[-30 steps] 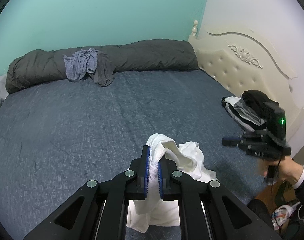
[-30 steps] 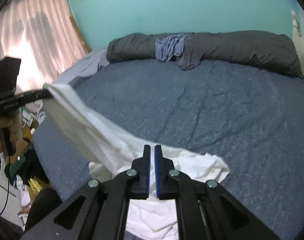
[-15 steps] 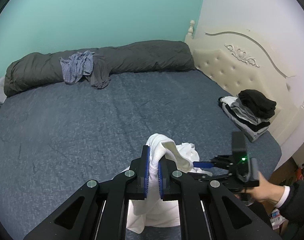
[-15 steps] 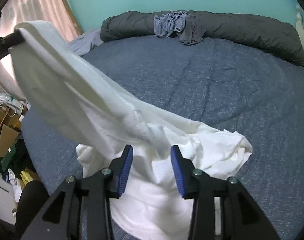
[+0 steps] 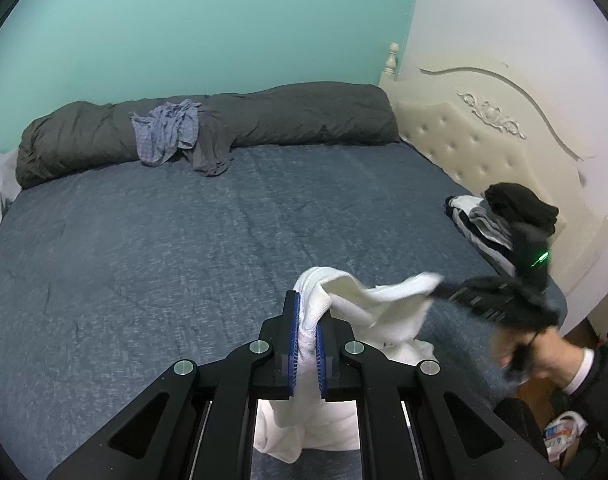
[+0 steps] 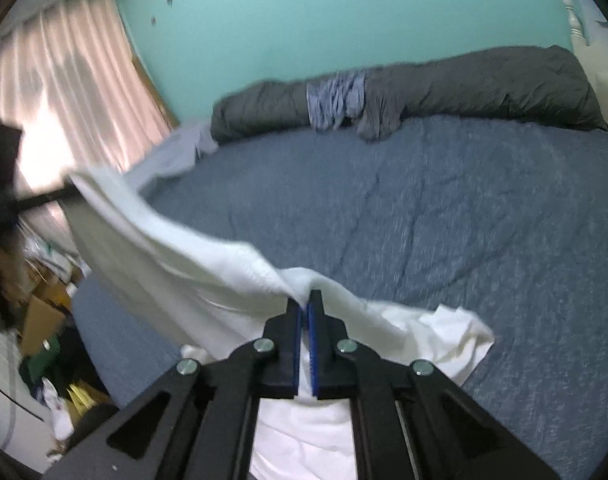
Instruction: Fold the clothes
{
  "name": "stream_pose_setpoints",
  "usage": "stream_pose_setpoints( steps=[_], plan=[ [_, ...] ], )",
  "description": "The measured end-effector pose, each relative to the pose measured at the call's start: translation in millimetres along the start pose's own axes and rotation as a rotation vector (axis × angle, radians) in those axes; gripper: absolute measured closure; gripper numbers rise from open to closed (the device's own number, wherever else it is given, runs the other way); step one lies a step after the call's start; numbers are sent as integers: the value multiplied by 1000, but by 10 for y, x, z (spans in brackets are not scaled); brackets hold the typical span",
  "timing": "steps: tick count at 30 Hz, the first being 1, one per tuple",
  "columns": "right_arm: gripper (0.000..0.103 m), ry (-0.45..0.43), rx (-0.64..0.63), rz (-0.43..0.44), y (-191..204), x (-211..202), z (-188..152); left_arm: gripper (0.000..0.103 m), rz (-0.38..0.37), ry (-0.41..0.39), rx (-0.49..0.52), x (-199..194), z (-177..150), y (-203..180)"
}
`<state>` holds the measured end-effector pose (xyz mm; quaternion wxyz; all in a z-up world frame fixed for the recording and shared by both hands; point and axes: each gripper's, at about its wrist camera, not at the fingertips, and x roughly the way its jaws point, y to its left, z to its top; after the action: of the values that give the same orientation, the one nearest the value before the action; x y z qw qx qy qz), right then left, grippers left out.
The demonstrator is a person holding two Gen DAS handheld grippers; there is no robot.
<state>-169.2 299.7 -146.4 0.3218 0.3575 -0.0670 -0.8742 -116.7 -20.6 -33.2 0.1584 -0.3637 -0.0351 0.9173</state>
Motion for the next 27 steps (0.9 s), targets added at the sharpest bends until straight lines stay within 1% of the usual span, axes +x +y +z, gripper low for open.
stream_pose_setpoints(
  steps=[6, 11, 17, 22, 27],
  plan=[
    [101, -84, -38, 15, 51, -567, 381, 96, -2, -27, -27, -151, 66, 55],
    [101, -143, -94, 37, 231, -941, 694, 96, 15, -59, -17, -349, 231, -14],
    [101, -227, -141, 52, 421, -1382, 1044, 96, 40, -130, 18, -748, 596, -179],
    [101, -307, -188, 60, 645, -1852, 1349, 96, 53, -213, 66, -1232, 985, -340],
    [101, -383, -224, 42, 908, -2346, 1618, 96, 50, -291, 109, -1697, 1317, -533]
  ],
)
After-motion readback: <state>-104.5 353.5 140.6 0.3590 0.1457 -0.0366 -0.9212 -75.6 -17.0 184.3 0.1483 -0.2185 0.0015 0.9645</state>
